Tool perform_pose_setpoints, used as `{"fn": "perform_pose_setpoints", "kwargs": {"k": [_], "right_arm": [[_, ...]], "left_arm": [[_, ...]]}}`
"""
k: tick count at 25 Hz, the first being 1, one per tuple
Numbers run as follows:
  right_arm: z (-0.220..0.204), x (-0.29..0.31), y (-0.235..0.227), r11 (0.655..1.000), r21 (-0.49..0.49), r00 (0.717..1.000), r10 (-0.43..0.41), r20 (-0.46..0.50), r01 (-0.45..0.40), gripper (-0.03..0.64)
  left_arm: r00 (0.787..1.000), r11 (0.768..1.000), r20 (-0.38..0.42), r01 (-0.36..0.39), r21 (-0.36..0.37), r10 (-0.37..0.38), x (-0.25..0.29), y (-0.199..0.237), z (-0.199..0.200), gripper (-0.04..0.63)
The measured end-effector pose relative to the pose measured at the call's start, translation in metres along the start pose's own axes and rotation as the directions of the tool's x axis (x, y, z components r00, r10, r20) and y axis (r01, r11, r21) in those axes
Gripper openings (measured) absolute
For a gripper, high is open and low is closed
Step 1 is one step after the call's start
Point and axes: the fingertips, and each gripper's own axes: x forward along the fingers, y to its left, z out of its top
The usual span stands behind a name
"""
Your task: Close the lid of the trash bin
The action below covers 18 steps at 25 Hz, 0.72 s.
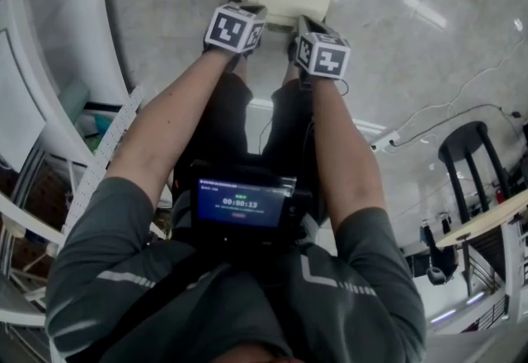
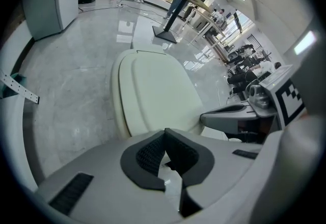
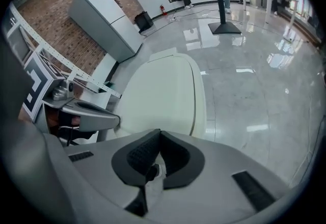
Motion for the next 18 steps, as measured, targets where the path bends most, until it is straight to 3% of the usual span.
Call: {"fn": "perform_pose_setpoints", "kwargs": {"k": [4,11,18], "right_arm": [[-0.004,0.006,0.000,0.999,-0.014,0.999,-0.033,-0.031,0.033,0.003],[-0.009,0.008,0.004,0.999,-0.001,0.999,-0.036,-0.029,0.036,0.006],[-0.008,0.007,0.008,1.000,-0.003,0.999,-0.024,-0.026,0.024,0.006]], "left_arm": [[1.000,0.999,-0.001,-0.016,-0.049,0.016,0.004,0.005,-0.004,0.003],[0.999,0.998,-0.020,-0.038,-0.045,0.037,0.004,0.009,-0.012,0.003],[0.996,0.993,-0.043,-0.080,-0.089,0.076,0.001,0.013,-0.011,0.003]]}}
